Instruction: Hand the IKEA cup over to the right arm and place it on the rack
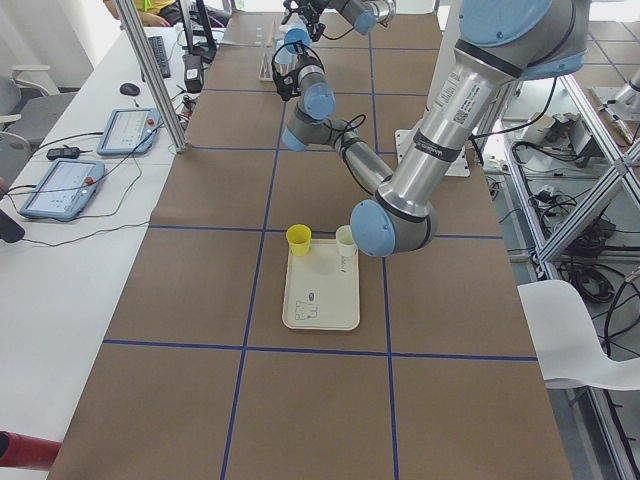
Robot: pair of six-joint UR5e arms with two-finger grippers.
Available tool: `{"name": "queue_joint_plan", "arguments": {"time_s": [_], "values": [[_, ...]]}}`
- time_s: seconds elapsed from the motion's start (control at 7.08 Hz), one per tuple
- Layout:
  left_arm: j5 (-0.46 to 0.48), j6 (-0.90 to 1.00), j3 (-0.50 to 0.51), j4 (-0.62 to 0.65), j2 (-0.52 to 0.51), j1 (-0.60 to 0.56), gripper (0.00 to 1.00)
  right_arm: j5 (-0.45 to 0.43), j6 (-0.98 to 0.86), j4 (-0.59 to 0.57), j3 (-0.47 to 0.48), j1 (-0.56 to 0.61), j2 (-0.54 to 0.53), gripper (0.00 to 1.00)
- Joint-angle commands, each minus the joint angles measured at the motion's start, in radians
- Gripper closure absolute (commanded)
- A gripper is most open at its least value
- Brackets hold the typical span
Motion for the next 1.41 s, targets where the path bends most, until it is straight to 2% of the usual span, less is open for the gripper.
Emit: {"name": "queue_joint_plan", "arguments": {"time_s": [0.0, 0.14, 0.28, 0.42, 0.57, 1.27], "values": [[0.000, 0.002, -0.001, 0.001, -0.001, 0.000, 1.00, -0.003, 0.032, 0.002, 0.007, -0.003, 0.000, 0.99], [0.003, 0.003, 0.002, 0.007, -0.001, 0.000, 0.67, -0.005, 0.031, 0.000, 0.005, -0.005, 0.000, 1.00], [0.003, 0.005, 0.001, 0.011, -0.001, 0.000, 0.39, -0.011, 0.031, 0.000, 0.005, -0.008, 0.000, 1.00], [0.003, 0.006, 0.001, 0.011, -0.001, 0.000, 0.30, -0.014, 0.029, 0.000, 0.005, -0.011, 0.000, 1.00], [0.003, 0.005, -0.004, 0.012, -0.001, -0.001, 0.16, -0.014, 0.029, 0.000, 0.007, -0.011, 0.000, 1.00], [0.015, 0.018, 0.004, 0.018, 0.008, -0.047, 0.05, -0.014, -0.030, 0.000, 0.002, -0.002, -0.015, 1.00]]}}
